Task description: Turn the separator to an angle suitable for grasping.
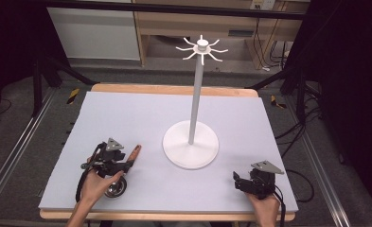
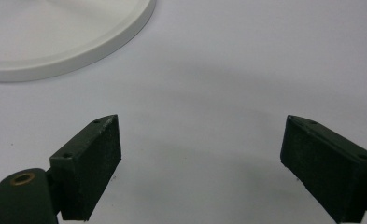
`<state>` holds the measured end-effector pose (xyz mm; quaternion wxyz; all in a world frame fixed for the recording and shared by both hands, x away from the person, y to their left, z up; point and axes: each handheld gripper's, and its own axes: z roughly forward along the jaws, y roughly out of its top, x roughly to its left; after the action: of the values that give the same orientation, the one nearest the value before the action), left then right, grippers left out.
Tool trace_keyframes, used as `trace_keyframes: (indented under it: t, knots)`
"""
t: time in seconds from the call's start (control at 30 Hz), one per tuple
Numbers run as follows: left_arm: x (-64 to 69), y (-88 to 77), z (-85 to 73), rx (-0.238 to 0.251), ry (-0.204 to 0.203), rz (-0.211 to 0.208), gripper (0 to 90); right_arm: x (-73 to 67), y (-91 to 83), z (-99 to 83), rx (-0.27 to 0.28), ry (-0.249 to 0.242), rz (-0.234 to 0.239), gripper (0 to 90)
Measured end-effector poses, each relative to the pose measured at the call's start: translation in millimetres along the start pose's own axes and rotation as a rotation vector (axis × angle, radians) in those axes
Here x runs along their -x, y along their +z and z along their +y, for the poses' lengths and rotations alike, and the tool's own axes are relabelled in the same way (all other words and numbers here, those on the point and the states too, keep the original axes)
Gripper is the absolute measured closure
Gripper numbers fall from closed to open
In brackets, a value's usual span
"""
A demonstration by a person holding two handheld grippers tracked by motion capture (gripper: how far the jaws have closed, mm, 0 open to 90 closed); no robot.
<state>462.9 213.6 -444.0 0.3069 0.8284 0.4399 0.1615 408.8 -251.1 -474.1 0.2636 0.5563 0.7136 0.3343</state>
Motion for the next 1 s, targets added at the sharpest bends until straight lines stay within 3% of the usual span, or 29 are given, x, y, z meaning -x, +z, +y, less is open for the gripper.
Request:
trace_keyframes:
  t: [0.53, 0.67, 1.0]
  knots:
    - [-0.4, 18.7, -6.1, -0.099, 0.011, 0.016, 59.1, -0.6, 1.8, -0.7, -0.015, 0.004, 0.007, 12.8]
    - [-0.9, 19.2, -6.1, -0.097, -0.004, 0.013, 60.3, 0.1, 2.0, -0.9, -0.015, 0.001, 0.008, 12.8]
    - [-2.3, 16.2, -6.0, -0.113, 0.000, 0.003, 64.1, -0.2, 2.4, -1.0, -0.020, -0.001, 0.008, 12.8]
